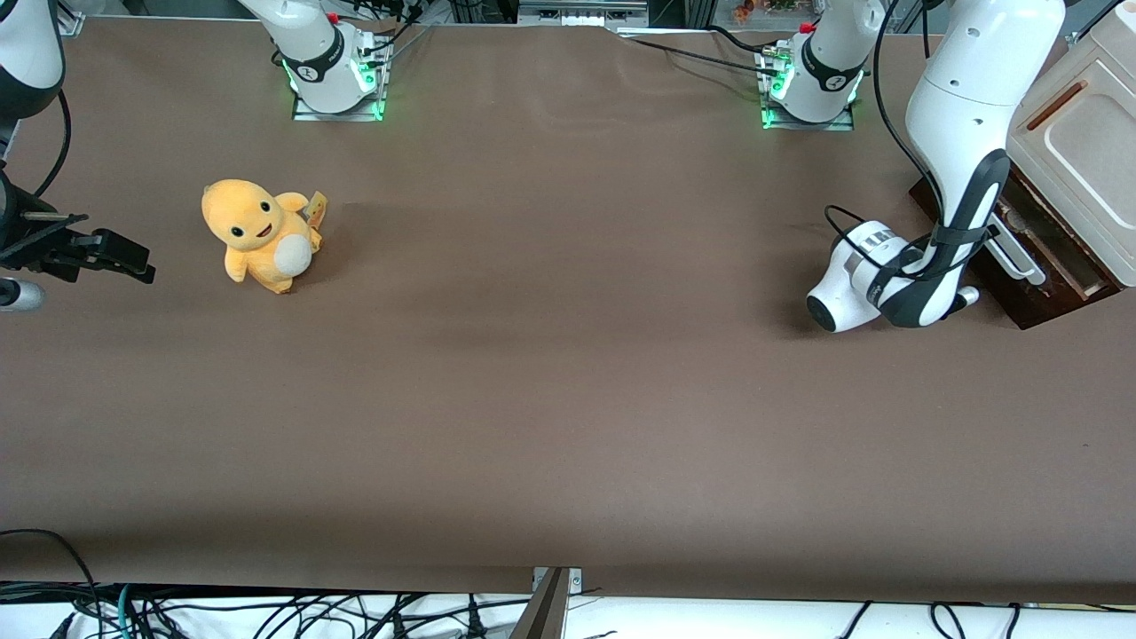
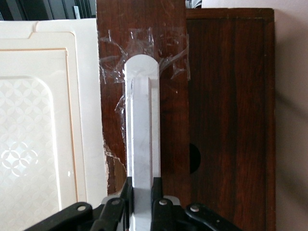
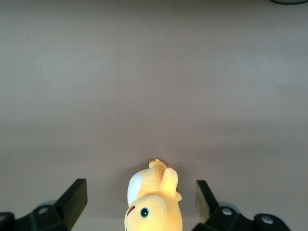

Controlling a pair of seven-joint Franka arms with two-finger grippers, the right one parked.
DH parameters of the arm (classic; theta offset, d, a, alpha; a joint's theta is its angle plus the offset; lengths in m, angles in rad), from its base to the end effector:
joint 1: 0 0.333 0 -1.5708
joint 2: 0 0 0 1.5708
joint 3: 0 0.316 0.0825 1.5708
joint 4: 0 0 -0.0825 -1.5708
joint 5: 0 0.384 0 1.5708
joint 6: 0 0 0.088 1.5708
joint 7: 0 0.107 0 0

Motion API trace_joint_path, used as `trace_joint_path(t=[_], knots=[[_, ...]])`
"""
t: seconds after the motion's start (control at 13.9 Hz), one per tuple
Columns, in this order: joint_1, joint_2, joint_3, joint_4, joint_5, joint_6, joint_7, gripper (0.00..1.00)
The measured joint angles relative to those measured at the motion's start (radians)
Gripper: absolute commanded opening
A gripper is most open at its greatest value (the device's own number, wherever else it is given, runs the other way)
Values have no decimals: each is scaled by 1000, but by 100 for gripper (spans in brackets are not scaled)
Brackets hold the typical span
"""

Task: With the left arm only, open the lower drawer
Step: 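Pull the gripped handle outward with the left gripper, sliding the drawer open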

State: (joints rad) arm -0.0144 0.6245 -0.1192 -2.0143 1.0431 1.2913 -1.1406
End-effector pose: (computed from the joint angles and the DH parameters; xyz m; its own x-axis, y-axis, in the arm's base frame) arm 0.4879 0.0441 0.1597 0.8871 0.4602 -0.0367 -0.0090 -0.0623 -0.9980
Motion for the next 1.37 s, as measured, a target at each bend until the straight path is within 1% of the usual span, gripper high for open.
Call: trace_joint_path(t=[0.5, 1.37], knots=[[-47, 11, -1, 22, -15, -10, 8, 2], [-73, 29, 1, 51, -28, -27, 14, 1]])
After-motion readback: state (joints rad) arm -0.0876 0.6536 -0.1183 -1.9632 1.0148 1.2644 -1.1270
